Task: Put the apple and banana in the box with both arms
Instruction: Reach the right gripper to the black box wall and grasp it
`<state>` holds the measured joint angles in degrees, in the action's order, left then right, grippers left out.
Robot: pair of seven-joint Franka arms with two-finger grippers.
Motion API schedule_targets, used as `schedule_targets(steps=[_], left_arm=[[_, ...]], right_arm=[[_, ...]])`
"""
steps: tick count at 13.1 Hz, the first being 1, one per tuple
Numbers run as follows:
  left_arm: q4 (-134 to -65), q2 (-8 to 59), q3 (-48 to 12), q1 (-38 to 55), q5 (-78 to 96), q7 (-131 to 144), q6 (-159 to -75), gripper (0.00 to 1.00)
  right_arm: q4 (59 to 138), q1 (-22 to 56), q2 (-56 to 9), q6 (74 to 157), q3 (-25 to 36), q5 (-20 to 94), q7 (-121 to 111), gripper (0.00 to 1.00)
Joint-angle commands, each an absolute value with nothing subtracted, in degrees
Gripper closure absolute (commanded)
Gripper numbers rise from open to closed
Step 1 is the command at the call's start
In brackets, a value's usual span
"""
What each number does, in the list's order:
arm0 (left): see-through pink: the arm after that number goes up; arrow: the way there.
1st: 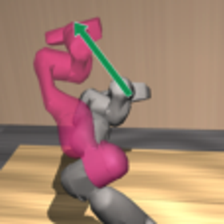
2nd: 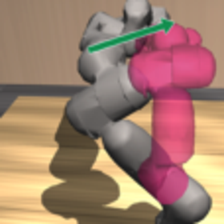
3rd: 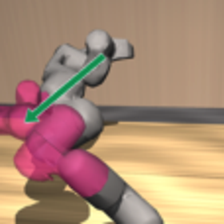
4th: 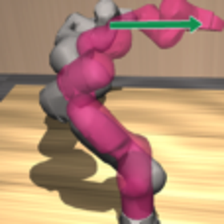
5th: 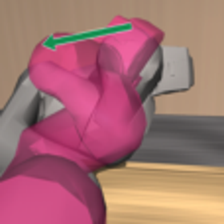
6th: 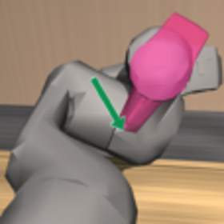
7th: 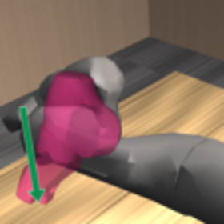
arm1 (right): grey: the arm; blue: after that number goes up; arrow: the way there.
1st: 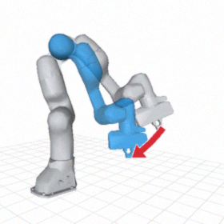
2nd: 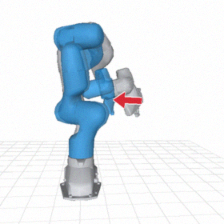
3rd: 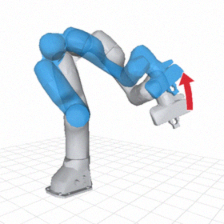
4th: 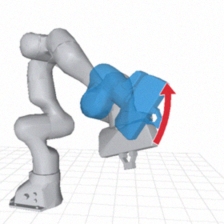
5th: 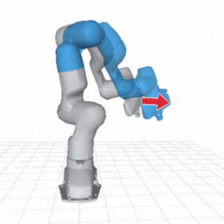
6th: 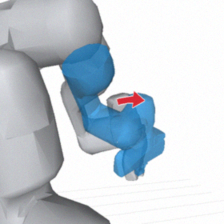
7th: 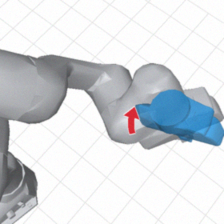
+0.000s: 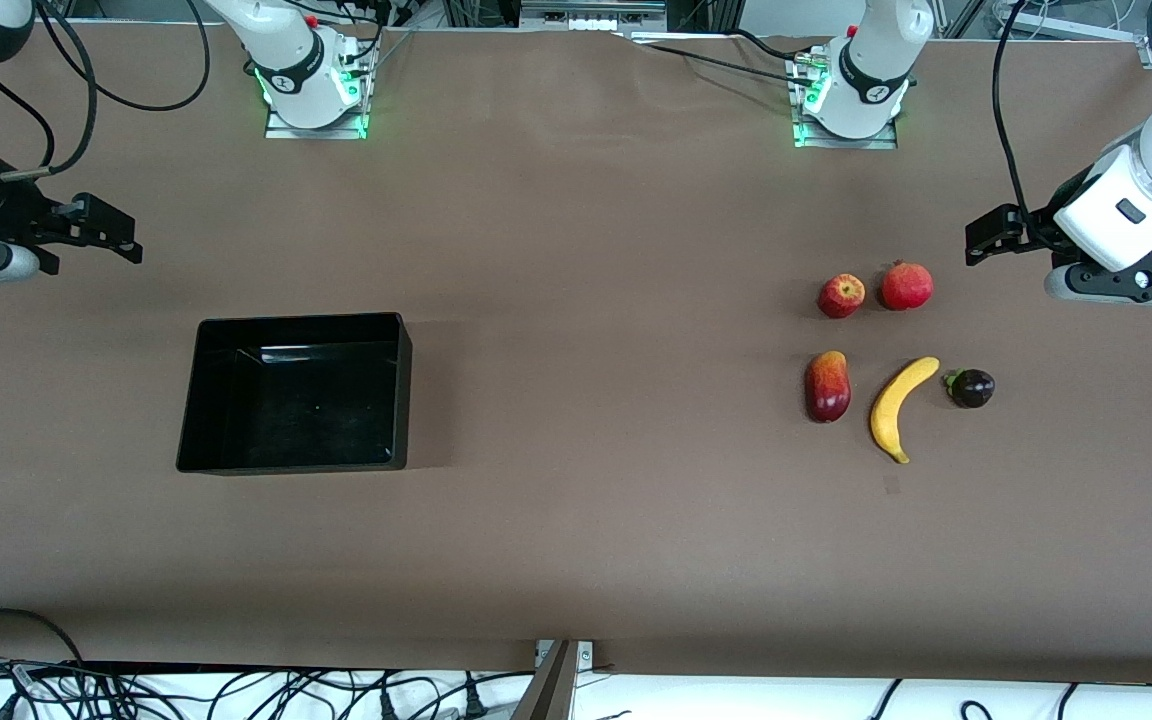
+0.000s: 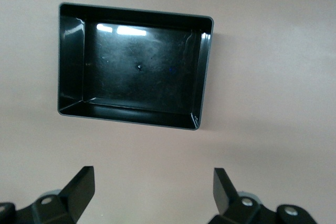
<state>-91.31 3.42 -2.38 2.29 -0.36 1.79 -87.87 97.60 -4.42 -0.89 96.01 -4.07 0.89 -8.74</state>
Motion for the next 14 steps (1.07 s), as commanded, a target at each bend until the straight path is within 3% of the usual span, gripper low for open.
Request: schedule_targets(steps=[1, 5, 11, 14], left_arm=[[-89.3, 4.3, -2.1, 2.6, 0.2, 0.9, -86.6, 0.00], [-89.3, 4.3, -2.1, 2.6, 0.3, 1.0, -86.6, 0.00], [-89.3, 4.3, -2.1, 2.6, 0.4, 1.0, -86.6, 0.00], [-89.3, 4.3, -2.1, 2.6, 0.4, 0.9, -86.6, 0.00]], right_arm=[[99.4, -4.5, -4.0, 97.5, -4.2, -2.3, -7.6, 0.00], [111.5, -5.0, -8.8, 116.3, -0.9, -2.7, -8.4, 0.00], [112.9, -5.3, -21.9, 130.9, 0.9, -1.4, -9.0, 0.00], [112.9, -5.3, -25.1, 134.3, 0.9, -1.4, -9.0, 0.14]])
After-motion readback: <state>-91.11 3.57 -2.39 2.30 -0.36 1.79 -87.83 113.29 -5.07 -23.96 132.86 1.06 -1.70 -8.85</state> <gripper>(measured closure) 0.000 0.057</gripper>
